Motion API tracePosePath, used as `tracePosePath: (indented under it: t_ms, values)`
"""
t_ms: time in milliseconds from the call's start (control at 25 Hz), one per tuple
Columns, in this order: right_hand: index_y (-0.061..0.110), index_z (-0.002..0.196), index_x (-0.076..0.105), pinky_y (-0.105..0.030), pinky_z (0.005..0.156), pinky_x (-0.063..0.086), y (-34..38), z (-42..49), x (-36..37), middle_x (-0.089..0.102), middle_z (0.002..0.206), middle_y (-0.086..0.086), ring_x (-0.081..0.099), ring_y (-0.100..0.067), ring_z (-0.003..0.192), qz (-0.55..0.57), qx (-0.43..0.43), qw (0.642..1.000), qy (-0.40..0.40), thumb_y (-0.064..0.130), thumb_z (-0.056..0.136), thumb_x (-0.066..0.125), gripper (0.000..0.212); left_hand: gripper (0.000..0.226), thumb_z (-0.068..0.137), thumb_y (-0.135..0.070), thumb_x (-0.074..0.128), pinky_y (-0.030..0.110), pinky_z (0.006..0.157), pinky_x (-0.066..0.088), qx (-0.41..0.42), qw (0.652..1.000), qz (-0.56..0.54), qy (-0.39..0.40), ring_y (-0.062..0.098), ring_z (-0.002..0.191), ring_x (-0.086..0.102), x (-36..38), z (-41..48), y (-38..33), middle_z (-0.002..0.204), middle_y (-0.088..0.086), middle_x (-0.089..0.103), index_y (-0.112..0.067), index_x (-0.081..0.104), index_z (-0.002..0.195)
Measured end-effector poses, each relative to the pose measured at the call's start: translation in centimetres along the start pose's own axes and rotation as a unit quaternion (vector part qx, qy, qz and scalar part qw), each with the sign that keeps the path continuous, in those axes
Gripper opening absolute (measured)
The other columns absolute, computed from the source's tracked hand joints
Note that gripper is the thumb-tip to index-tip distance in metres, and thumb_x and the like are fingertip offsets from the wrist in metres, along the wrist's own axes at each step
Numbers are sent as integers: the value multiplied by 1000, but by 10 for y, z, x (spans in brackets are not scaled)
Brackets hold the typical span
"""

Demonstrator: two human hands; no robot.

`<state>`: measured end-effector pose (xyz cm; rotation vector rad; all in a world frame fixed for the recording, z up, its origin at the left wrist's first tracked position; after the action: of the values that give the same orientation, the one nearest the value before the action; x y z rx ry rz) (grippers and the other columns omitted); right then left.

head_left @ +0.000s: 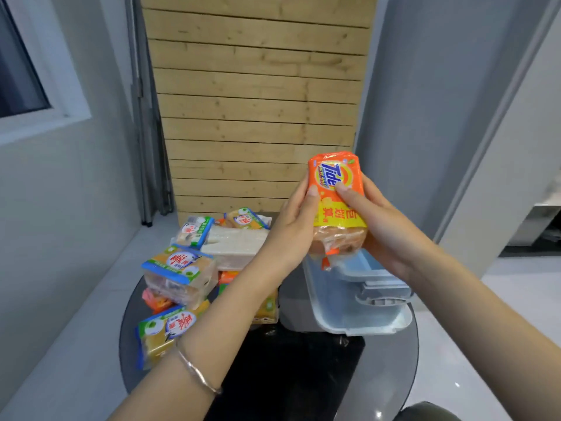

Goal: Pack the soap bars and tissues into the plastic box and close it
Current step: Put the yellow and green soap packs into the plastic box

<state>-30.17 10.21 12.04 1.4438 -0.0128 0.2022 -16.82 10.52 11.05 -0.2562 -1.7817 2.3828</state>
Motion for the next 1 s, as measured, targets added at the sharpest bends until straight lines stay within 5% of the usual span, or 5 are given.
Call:
tracePosePath:
  t_ms: [80,240,400,560,1000]
  values:
    - [29,133,49,-42,84,57,-1,17,-26,70,119,-5,70,-23,100,11,37,999,-22,34,88,60,46,46,98,-44,24,2,85,38,-20,999,32,17,-25,100,48,6,24,10,128,-28,49,-38,28,144]
    - [20,134,48,-37,67,60,-22,54,-66,68,120,-10,71,-21,84,43,103,991,-70,33,86,63,52,63,92,-58,22,17,101,10,-110,990,86,-28,1,141,16,3,69,58,156,-17,19,-33,13,149]
    - [15,133,49,-47,90,53,-62,91,-85,66,123,-15,67,-30,103,25,186,979,-82,36,84,66,57,66,89,-64,26,29,116,12,-187,981,39,-18,11,139,32,12,102,109,152,-12,34,-35,22,147]
    - [13,140,39,-51,98,48,-97,122,-95,61,128,-17,63,-34,111,-5,225,969,-102,29,80,72,71,27,91,-51,44,15,75,51,-213,976,-21,-40,-8,85,66,12,115,149,93,-27,71,-47,47,118]
    - [17,124,54,-41,93,52,-156,131,-80,66,123,-14,65,-30,108,-59,305,949,-57,38,92,56,38,33,91,-49,42,19,66,53,-234,970,-51,28,0,78,71,3,116,175,83,-18,76,-40,47,122]
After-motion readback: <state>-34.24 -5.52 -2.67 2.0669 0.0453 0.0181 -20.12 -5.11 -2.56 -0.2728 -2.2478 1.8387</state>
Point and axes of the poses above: each hand's wrist, its own z-axis towards the middle knuckle, its own x-axis out of the palm, y = z × x, the point moved 2 cm from there along z, towards the middle knuckle
